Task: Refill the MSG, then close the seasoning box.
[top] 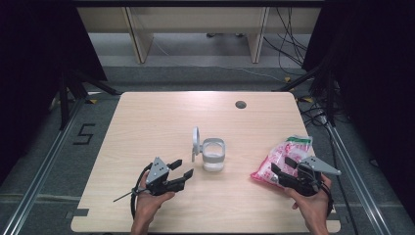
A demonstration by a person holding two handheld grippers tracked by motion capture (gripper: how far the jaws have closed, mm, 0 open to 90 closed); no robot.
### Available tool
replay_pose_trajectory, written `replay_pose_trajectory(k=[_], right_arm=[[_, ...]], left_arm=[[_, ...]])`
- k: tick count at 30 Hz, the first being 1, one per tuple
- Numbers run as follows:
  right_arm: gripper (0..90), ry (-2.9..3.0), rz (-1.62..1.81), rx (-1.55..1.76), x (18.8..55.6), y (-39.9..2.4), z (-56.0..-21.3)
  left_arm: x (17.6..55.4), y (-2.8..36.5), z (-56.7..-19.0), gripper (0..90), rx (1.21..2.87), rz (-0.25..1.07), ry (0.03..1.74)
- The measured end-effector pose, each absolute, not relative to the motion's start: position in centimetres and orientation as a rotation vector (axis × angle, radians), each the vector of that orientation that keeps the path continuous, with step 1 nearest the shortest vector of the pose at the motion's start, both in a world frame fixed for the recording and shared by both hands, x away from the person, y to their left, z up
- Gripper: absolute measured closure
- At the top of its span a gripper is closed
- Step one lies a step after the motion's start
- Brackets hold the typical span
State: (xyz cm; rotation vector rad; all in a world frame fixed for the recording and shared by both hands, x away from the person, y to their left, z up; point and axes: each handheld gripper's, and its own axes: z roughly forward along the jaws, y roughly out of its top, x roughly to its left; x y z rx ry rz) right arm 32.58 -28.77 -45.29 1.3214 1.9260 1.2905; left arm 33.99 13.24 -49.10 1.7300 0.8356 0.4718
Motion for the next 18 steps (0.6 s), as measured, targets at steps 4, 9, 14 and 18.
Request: replay_pose_trajectory(k=[4,9,14,18], right_arm=[[39.0,1.976,1.283,1.32,32.2,-28.0,-45.5],[38.8,2.018,1.294,1.258,31.9,-27.1,-45.9],[38.4,2.053,1.301,1.264,31.4,-26.1,-46.2],[38.5,2.08,1.296,1.211,31.3,-25.7,-46.4]], left_arm=[[34.2,13.3,-48.9,47.3,1.737,0.482,0.82],[34.4,13.3,-48.6,57.7,1.72,0.485,0.834],[34.9,13.5,-48.0,74.7,1.72,0.531,0.823],[35.4,13.9,-47.4,81.3,1.729,0.563,0.809]])
